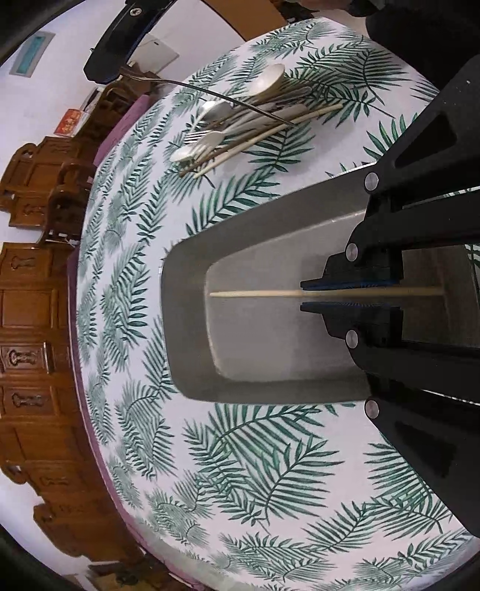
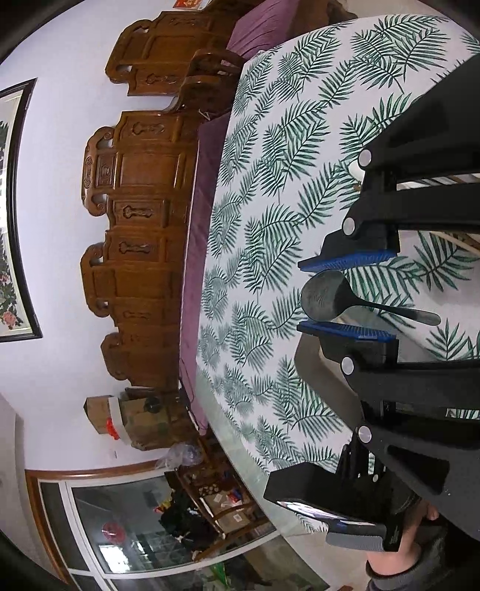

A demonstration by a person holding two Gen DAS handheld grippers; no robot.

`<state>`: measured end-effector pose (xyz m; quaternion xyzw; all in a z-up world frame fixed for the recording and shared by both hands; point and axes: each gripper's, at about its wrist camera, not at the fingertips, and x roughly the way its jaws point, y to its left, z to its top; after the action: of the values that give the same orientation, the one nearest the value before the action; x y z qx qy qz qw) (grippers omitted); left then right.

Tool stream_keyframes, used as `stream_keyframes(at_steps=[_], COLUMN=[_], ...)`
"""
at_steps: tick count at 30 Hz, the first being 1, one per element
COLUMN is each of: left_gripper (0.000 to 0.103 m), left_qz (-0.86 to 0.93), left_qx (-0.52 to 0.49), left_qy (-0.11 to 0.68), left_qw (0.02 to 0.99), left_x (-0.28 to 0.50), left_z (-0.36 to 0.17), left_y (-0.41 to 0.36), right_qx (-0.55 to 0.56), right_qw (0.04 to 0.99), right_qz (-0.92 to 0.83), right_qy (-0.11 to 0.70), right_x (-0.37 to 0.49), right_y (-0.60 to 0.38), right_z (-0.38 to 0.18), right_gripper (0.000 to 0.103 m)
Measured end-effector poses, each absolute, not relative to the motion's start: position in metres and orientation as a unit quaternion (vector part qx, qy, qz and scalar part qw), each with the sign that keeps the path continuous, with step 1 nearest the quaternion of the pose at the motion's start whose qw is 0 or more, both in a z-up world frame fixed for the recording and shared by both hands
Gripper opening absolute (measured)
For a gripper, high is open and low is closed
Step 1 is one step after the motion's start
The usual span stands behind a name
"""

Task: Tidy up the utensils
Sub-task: 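Lower the chopstick into the tray and open the left gripper while the right lifts the spoon, then lower the metal spoon into the tray and open the right gripper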

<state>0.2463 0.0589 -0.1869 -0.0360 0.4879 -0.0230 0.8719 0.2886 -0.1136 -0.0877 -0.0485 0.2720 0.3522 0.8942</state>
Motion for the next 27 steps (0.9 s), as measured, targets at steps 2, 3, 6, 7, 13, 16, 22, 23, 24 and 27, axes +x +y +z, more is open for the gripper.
stream_keyframes(at_steps=[2,3,6,7,13,16,22,23,24,27], left_gripper=[0.005,0.005,0.008,0.01,0.01,0.01,0.01,0.01,0.01,0.01], left_qz=[-0.02,-0.019,-0.012,-0.01,-0.003,0.0,0.005,0.005,0.005,0.007], left_qx=[-0.034,-0.034,-0.032,-0.031,-0.037,-0.042,-0.045,-0.045,-0.045,-0.044], left_qy=[0.478,0.473,0.45,0.446,0.427,0.422,0.418,0.418,0.418,0.417], left_qw=[0.878,0.88,0.892,0.894,0.903,0.906,0.907,0.907,0.907,0.908], left_x=[0.245,0.244,0.238,0.237,0.227,0.225,0.224,0.224,0.225,0.224], left_z=[-0.179,-0.175,-0.158,-0.155,-0.14,-0.136,-0.134,-0.134,-0.134,-0.134], left_y=[0.061,0.062,0.07,0.072,0.088,0.093,0.097,0.097,0.097,0.096], right_qx=[-0.047,-0.046,-0.037,-0.032,-0.036,-0.043,-0.057,-0.055,-0.053,-0.051], right_qw=[0.895,0.895,0.895,0.894,0.882,0.874,0.854,0.851,0.848,0.843], right_qz=[0.354,0.355,0.361,0.364,0.383,0.39,0.388,0.387,0.384,0.376], right_qy=[0.268,0.265,0.259,0.26,0.272,0.287,0.343,0.351,0.361,0.382], right_x=[0.286,0.285,0.28,0.279,0.271,0.271,0.28,0.282,0.285,0.293], right_y=[-0.11,-0.108,-0.101,-0.098,-0.067,-0.052,-0.033,-0.032,-0.031,-0.029], right_z=[-0.083,-0.079,-0.072,-0.07,-0.078,-0.09,-0.129,-0.135,-0.141,-0.156], right_gripper=[0.029,0.029,0.029,0.029,0.029,0.029,0.03,0.03,0.03,0.03])
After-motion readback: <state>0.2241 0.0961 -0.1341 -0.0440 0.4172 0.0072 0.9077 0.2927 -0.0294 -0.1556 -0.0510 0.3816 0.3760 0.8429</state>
